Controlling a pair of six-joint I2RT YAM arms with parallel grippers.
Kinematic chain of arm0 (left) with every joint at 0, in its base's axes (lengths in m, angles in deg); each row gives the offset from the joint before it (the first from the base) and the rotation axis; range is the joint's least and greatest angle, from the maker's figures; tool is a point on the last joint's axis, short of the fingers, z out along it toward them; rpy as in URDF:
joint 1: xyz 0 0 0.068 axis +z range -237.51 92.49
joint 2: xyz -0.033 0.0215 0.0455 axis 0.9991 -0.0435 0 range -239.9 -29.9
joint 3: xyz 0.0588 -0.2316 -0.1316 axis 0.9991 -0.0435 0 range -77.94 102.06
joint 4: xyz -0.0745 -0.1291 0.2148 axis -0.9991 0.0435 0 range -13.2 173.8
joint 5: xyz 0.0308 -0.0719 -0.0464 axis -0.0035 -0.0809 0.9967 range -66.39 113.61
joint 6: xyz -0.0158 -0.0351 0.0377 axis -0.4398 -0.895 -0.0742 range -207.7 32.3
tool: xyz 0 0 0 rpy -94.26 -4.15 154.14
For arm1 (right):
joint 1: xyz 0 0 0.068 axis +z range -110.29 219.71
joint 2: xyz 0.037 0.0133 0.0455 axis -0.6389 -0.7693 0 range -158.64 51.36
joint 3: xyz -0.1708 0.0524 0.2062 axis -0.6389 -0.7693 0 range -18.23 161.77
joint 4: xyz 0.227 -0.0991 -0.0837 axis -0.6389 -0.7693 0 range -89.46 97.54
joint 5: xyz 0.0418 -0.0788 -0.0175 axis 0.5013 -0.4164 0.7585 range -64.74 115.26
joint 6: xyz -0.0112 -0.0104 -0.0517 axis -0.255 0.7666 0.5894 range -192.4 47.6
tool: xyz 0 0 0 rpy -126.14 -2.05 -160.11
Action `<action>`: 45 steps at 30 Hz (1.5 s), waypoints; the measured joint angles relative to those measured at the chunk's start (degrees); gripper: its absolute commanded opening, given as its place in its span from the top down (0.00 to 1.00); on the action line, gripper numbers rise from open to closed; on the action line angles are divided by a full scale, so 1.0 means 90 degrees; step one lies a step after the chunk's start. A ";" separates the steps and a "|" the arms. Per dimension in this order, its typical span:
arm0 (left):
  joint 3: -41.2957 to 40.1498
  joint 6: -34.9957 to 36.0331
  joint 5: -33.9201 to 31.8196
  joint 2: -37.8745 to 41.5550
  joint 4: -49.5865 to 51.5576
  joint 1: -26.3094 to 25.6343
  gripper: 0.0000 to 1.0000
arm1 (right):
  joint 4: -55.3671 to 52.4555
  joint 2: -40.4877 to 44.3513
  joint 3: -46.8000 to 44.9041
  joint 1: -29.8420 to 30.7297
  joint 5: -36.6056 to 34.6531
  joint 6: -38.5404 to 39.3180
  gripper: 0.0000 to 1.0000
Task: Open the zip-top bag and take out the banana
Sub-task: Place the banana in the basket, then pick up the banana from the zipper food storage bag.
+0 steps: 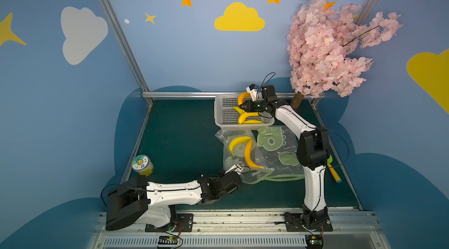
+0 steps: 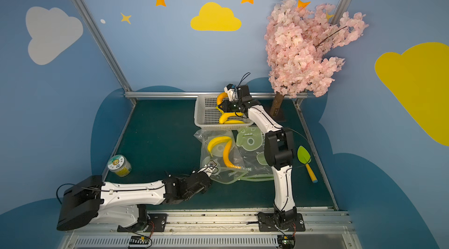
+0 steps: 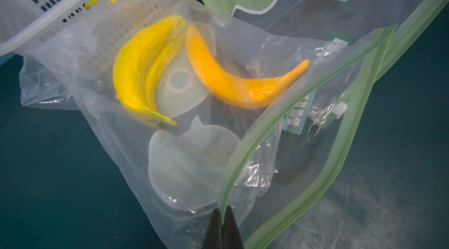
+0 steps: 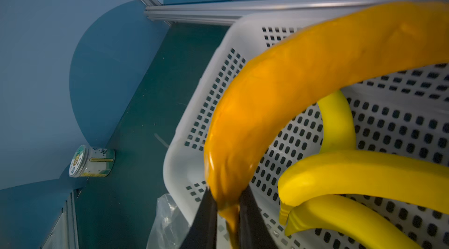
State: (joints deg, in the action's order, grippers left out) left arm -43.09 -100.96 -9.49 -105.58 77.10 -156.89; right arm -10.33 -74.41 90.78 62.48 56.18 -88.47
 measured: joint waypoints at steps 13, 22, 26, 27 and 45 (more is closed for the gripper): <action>-0.0002 0.0000 -0.0007 0.0182 -0.0044 0.0002 0.97 | 0.1377 0.2348 -0.3597 0.0245 -0.0593 -0.0005 0.39; -0.0002 0.0000 0.0053 0.0107 -0.0075 0.0211 0.97 | 0.1902 0.7771 -0.7580 0.2033 -0.2055 0.0811 0.46; -0.0002 0.0002 0.0211 0.0053 -0.0032 0.0430 0.97 | 0.1406 0.9107 -0.8857 0.2987 -0.3007 0.0690 0.48; 0.0000 0.0000 0.0248 0.0053 -0.0032 0.0476 0.97 | 0.1251 0.9287 -0.9029 0.3281 -0.3220 0.0663 0.49; 0.0046 -0.0005 0.0665 0.0100 -0.0012 0.0644 0.97 | 0.2380 0.7261 -0.9814 0.4971 -0.5625 0.0087 0.54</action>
State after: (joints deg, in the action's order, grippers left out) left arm -42.68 -101.00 -3.50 -104.68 76.99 -151.10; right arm 11.09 -9.06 2.46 107.22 5.56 -87.69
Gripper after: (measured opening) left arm 0.051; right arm 0.470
